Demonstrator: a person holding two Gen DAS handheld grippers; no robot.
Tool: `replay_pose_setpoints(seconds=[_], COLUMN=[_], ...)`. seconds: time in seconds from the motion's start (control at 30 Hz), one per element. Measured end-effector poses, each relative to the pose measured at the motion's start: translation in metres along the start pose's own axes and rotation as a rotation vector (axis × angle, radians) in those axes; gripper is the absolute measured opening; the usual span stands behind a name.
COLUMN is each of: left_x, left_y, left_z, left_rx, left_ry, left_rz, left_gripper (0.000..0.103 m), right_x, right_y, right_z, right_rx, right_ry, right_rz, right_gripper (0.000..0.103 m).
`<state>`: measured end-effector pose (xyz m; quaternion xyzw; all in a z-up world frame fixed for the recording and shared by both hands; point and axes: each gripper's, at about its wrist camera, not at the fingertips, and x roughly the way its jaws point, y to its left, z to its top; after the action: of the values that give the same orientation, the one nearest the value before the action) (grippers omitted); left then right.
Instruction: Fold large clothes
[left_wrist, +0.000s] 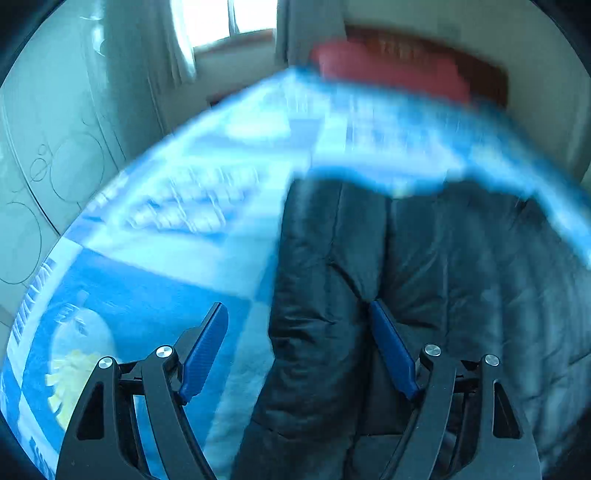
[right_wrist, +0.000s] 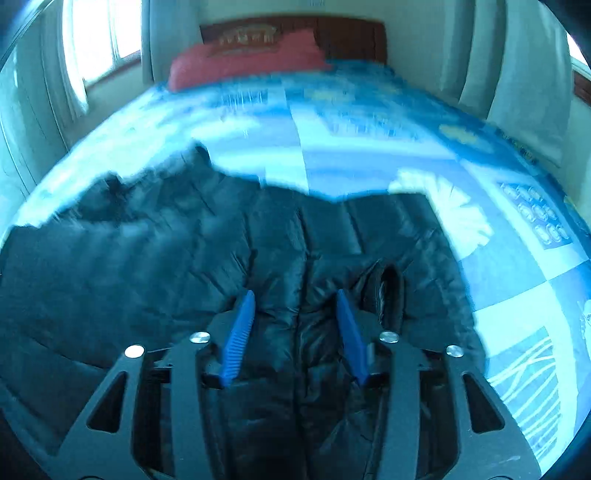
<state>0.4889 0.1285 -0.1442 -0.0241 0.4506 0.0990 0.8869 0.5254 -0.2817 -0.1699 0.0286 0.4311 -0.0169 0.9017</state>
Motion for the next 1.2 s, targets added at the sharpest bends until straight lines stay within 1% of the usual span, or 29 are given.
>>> replay_pose_setpoints(seconds=[0.03,0.07,0.13,0.17,0.23,0.3,0.37,0.4,0.47,0.53,0.63,0.7,0.73,0.77,0.8,0.83,0.9,0.93,1.1,1.2], left_x=[0.003,0.000,-0.014,-0.027,-0.048,-0.065,-0.062,-0.051,-0.031,-0.013,-0.017,-0.029,-0.038,-0.048,-0.054,-0.065,-0.083,-0.093,-0.136,-0.155], left_y=[0.001,0.001,-0.002,-0.002,0.004,0.004,0.002,0.002,0.004,0.009,0.005,0.008,0.013,0.020,0.027,0.036,0.049,0.055,0.074,0.084], left_z=[0.001,0.003,0.004,0.003,-0.002,-0.014,-0.021,-0.025,-0.029,-0.033,-0.030,-0.032,-0.036,-0.041,-0.046,-0.055,-0.075,-0.087,-0.154,-0.185], left_rx=[-0.008,-0.009,0.015,0.019,0.001,0.001,0.003,0.005,-0.011,-0.036,-0.021,-0.016,-0.019,-0.026,-0.034,-0.043,-0.056,-0.059,-0.036,-0.047], left_ry=[0.014,0.016,0.002,-0.023,-0.086,-0.133,-0.115,-0.073,-0.011,0.048,0.036,0.020,0.014,0.010,0.008,0.007,0.015,0.021,0.047,0.065], left_rz=[-0.009,-0.003,0.025,0.023,-0.028,-0.058,-0.074,-0.073,-0.061,-0.098,-0.083,-0.083,-0.092,-0.103,-0.112,-0.131,-0.168,-0.181,-0.214,-0.230], left_gripper=[0.078,0.078,0.076,0.076,0.076,0.076,0.076,0.076,0.077,0.078,0.078,0.078,0.078,0.078,0.078,0.078,0.078,0.078,0.078,0.078], right_x=[-0.001,-0.004,-0.021,-0.029,-0.052,-0.063,-0.059,-0.051,-0.043,-0.040,-0.046,-0.061,-0.075,-0.087,-0.098,-0.111,-0.129,-0.141,-0.184,-0.203], right_y=[0.000,-0.001,-0.002,-0.002,0.001,0.003,0.002,0.000,-0.001,0.003,0.004,0.001,-0.001,-0.002,-0.005,-0.009,-0.016,-0.023,-0.046,-0.054], right_z=[0.001,0.002,0.002,0.000,-0.012,-0.025,-0.038,-0.045,-0.051,-0.049,-0.048,-0.052,-0.058,-0.063,-0.070,-0.080,-0.099,-0.115,-0.182,-0.220], right_rx=[0.000,0.004,0.028,0.034,0.018,-0.002,-0.007,-0.009,-0.023,-0.040,-0.041,-0.023,-0.021,-0.027,-0.031,-0.032,-0.021,-0.007,0.047,0.060], right_ry=[0.002,0.003,-0.010,-0.022,-0.056,-0.069,-0.037,-0.011,-0.006,0.000,-0.012,-0.017,-0.028,-0.036,-0.042,-0.043,-0.026,-0.008,0.050,0.081], right_rz=[0.001,0.002,0.012,0.022,0.039,0.033,0.016,0.012,0.010,-0.008,-0.001,0.016,0.024,0.023,0.018,0.019,0.023,0.019,-0.002,-0.013], right_gripper=[0.049,0.049,0.049,0.049,0.049,0.050,0.050,0.050,0.050,0.050,0.052,0.052,0.054,0.061,0.065,0.066,0.066,0.066,0.066,0.066])
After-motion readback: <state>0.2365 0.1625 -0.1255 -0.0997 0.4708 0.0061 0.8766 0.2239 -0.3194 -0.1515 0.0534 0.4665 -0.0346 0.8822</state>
